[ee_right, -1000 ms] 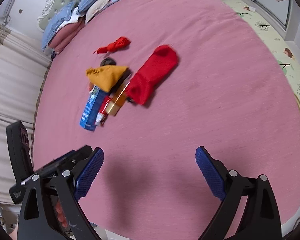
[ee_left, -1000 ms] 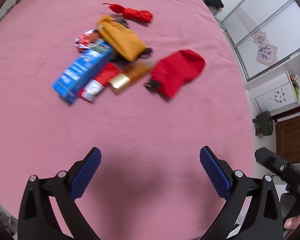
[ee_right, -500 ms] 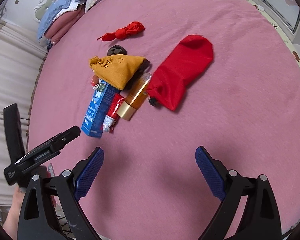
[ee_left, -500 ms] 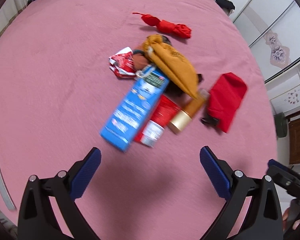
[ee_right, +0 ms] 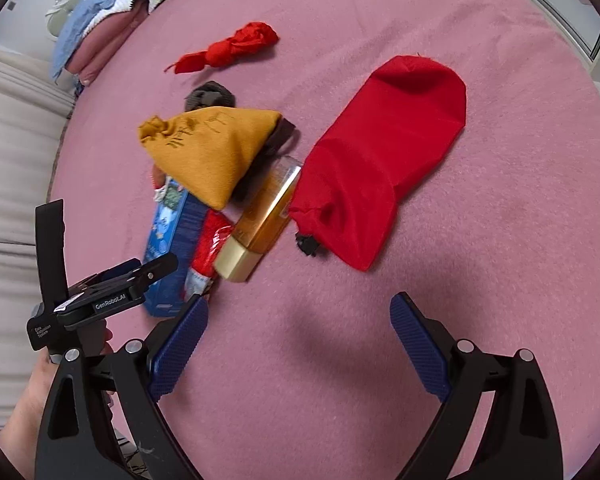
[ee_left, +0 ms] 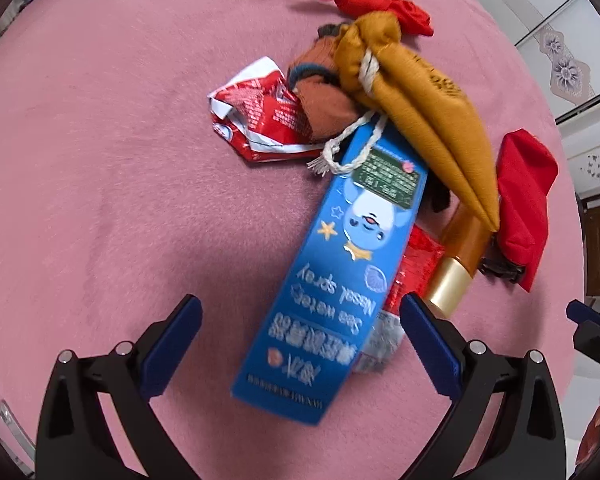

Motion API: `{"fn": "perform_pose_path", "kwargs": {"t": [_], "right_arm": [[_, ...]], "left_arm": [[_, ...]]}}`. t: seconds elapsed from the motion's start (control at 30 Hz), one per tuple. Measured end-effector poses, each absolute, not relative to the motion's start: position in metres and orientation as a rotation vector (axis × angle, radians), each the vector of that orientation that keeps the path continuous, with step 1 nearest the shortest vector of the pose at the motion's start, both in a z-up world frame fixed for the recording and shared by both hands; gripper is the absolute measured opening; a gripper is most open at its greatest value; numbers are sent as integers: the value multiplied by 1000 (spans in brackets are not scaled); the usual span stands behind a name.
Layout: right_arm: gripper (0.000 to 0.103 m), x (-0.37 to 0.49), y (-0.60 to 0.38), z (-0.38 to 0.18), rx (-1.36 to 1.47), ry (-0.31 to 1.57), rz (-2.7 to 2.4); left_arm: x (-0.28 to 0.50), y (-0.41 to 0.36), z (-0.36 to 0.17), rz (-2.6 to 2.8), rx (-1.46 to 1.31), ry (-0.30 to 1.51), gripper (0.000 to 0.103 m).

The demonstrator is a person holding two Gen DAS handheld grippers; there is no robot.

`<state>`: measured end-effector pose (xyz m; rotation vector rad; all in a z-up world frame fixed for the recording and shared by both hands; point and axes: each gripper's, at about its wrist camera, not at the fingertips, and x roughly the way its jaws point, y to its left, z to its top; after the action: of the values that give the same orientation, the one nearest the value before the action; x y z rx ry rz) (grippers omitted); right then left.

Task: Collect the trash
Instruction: 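Grasp the blue nasal spray box with left tool while right tool grasps the red bag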

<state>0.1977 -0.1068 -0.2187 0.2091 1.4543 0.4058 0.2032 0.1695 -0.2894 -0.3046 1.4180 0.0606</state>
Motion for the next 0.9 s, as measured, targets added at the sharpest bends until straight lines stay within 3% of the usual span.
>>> {"fn": "perform_pose_path", "kwargs": {"t": [0.1, 0.33, 0.7, 0.9], "right_arm": [[89, 206, -107, -229, 207, 1465, 386], [89, 235, -121, -248, 256, 1487, 331], [90, 287, -162, -285, 551, 1512, 171], [91, 304, -154, -304, 538, 1584, 128]], "left_arm": [[208, 172, -299, 52, -315, 1431, 97], [216, 179, -318, 50, -374, 1462, 72], [201, 167, -317, 97, -375, 1437, 60], [194, 161, -317, 77, -439, 1437, 56]]}}
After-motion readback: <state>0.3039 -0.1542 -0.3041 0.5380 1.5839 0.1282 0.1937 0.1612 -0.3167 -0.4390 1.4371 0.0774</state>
